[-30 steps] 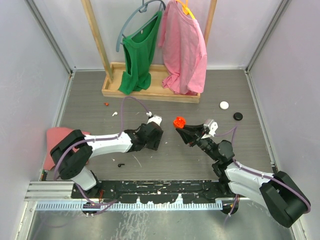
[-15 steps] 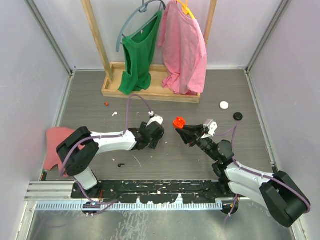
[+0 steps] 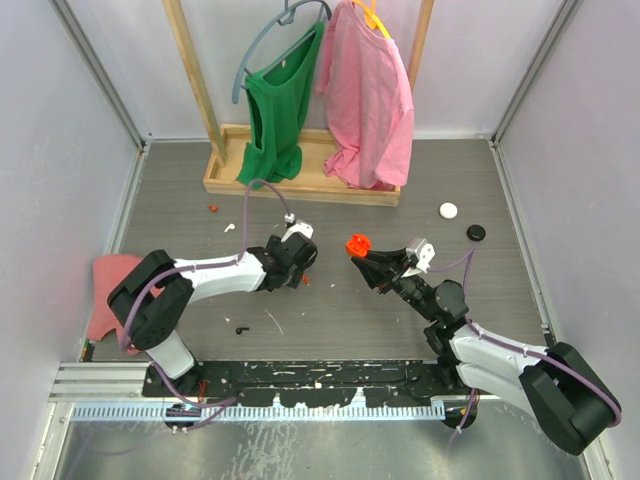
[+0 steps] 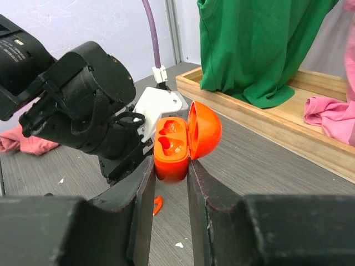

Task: Insert the wireless bluetooth earbuds into the charging case
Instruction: Pick up the earbud from the center of the board.

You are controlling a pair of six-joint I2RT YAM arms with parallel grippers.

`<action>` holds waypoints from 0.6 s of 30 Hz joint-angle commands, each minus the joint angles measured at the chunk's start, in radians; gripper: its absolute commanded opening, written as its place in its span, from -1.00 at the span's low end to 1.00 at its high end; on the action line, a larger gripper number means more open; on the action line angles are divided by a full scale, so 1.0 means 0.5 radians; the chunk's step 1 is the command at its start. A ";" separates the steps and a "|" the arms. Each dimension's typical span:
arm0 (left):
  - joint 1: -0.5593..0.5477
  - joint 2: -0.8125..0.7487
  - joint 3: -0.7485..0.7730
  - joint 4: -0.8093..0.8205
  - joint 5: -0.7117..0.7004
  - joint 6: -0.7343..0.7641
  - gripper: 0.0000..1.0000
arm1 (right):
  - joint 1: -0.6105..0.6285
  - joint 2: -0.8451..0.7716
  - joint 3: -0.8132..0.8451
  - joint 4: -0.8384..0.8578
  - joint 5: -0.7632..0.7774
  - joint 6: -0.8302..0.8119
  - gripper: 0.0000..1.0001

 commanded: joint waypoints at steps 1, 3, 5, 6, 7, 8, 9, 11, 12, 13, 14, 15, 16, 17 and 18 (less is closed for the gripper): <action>0.001 -0.177 0.088 -0.075 0.075 -0.106 0.21 | -0.007 -0.016 0.038 0.096 0.001 -0.008 -0.98; 0.003 -0.245 0.097 -0.114 0.165 -0.249 0.20 | -0.008 -0.018 0.039 0.093 0.004 -0.010 -0.98; 0.001 -0.291 0.094 -0.125 0.269 -0.413 0.19 | -0.008 -0.012 0.039 0.092 0.004 -0.008 -0.98; 0.002 -0.297 0.098 -0.139 0.303 -0.504 0.19 | -0.008 -0.010 0.041 0.093 0.005 -0.007 -0.98; 0.004 -0.292 0.109 -0.161 0.331 -0.586 0.19 | -0.008 -0.005 0.043 0.092 0.005 -0.003 -0.98; 0.000 -0.273 0.119 -0.174 0.360 -0.630 0.19 | -0.008 -0.005 0.044 0.093 0.003 -0.004 -0.98; -0.002 -0.252 0.131 -0.183 0.378 -0.668 0.19 | -0.008 -0.005 0.042 0.093 0.004 -0.002 -0.98; 0.000 -0.199 0.149 -0.211 0.365 -0.720 0.20 | -0.008 -0.005 0.040 0.091 0.004 -0.004 -0.98; -0.002 -0.172 0.158 -0.219 0.350 -0.734 0.22 | -0.008 -0.004 0.041 0.090 0.004 -0.002 -0.98; -0.004 -0.149 0.167 -0.224 0.343 -0.744 0.22 | -0.009 -0.007 0.041 0.090 0.004 -0.002 -0.98; -0.002 -0.129 0.176 -0.225 0.339 -0.746 0.23 | -0.008 -0.011 0.039 0.088 0.004 -0.003 -0.98; -0.008 -0.108 0.183 -0.223 0.329 -0.746 0.24 | -0.007 -0.010 0.040 0.085 0.005 -0.006 -0.98; -0.013 -0.083 0.192 -0.222 0.311 -0.746 0.24 | -0.008 -0.008 0.043 0.082 0.007 -0.005 -0.98; -0.020 -0.059 0.201 -0.224 0.296 -0.745 0.25 | -0.008 -0.006 0.045 0.081 0.004 -0.007 -0.98; -0.027 -0.037 0.218 -0.223 0.290 -0.743 0.26 | -0.008 -0.001 0.046 0.078 0.005 -0.009 -0.98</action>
